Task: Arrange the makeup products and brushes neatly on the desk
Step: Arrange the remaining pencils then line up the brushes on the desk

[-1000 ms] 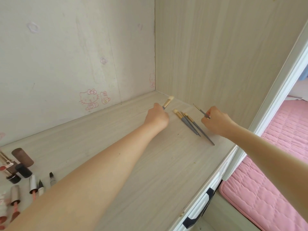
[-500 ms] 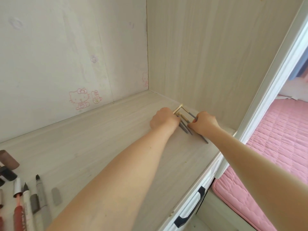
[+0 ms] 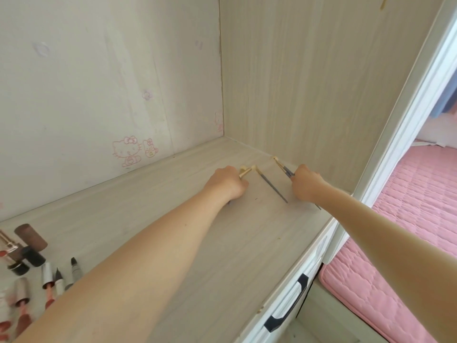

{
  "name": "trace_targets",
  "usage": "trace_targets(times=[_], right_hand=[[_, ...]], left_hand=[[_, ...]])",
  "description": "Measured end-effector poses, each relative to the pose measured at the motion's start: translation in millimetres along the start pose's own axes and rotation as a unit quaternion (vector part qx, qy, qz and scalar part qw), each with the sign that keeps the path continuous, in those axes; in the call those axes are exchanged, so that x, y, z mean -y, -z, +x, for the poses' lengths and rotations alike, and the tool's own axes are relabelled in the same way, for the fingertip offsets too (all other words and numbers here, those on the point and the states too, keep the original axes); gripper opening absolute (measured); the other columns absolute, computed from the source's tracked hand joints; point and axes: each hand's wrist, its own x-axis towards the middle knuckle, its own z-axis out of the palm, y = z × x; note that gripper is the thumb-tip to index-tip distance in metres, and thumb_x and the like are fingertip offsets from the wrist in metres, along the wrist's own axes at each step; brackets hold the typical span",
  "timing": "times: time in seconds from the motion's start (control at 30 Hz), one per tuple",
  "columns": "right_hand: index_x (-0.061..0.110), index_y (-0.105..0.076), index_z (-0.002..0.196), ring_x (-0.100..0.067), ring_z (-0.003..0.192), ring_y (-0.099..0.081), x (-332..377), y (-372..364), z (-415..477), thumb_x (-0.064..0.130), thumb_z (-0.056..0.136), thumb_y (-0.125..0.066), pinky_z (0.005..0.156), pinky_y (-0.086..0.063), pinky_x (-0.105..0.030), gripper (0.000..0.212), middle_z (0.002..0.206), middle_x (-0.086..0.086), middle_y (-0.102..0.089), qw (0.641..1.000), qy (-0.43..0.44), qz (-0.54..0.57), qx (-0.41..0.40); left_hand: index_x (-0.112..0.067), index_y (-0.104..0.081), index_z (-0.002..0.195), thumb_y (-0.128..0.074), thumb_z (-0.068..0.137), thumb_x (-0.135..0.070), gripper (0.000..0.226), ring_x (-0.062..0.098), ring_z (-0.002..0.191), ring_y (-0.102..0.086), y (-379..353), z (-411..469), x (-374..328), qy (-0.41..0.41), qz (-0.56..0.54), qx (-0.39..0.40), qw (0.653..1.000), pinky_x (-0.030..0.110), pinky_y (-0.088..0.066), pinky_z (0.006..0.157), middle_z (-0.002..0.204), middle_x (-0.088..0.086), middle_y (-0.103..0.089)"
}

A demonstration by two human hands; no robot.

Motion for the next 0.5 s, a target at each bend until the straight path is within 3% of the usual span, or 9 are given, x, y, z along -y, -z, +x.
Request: trace_targets(times=[0.13, 0.27, 0.4, 0.5], right_hand=[[-0.002, -0.043, 0.119, -0.031, 0.093, -0.046, 0.9, 2.4, -1.2, 0.009, 0.097, -0.037, 0.075, -0.036, -0.029, 0.025, 0.119, -0.024, -0.05, 0.994, 0.003, 0.104, -0.012], [0.003, -0.052, 0.106, -0.024, 0.073, -0.05, 7.4, -1.3, -1.1, 0.029, 0.098, -0.042, 0.055, -0.036, -0.029, 0.029, 0.09, -0.012, -0.055, 0.989, 0.042, 0.14, -0.022], [0.006, -0.053, 0.084, -0.018, 0.058, -0.046, 15.4, -8.3, 1.9, 0.033, 0.093, -0.053, 0.047, -0.035, -0.026, 0.028, 0.074, -0.007, -0.051, 0.994, 0.046, 0.1, -0.022], [0.013, -0.045, 0.07, -0.017, 0.057, -0.046, 21.6, -13.2, 4.3, 0.037, 0.091, -0.059, 0.046, -0.033, -0.026, 0.035, 0.07, -0.006, -0.049, 0.996, 0.039, 0.079, -0.017]], left_hand=[[-0.012, -0.046, 0.077, -0.043, 0.095, -0.034, 0.029, 0.019, 0.06, -0.047, 6.0, -6.0, 8.2, -0.019, -0.045, 0.008, 0.999, 0.026, -0.031, 0.048, 0.073, 0.005, -0.05], [-0.004, -0.053, 0.105, -0.042, 0.097, -0.027, 0.026, 0.024, 0.073, -0.053, 6.6, -9.8, 12.8, -0.045, -0.103, 0.036, 0.993, 0.028, -0.038, 0.06, 0.094, 0.015, -0.066], [-0.008, -0.053, 0.106, -0.041, 0.099, -0.022, 0.019, 0.019, 0.065, -0.051, 4.0, -12.8, 19.5, -0.055, -0.194, 0.033, 0.979, 0.028, -0.038, 0.061, 0.084, 0.01, -0.068], [-0.007, -0.054, 0.109, -0.043, 0.099, -0.014, 0.016, 0.019, 0.057, -0.055, 2.5, -17.8, 25.5, -0.022, -0.33, 0.047, 0.943, 0.028, -0.046, 0.055, 0.074, 0.009, -0.064]])
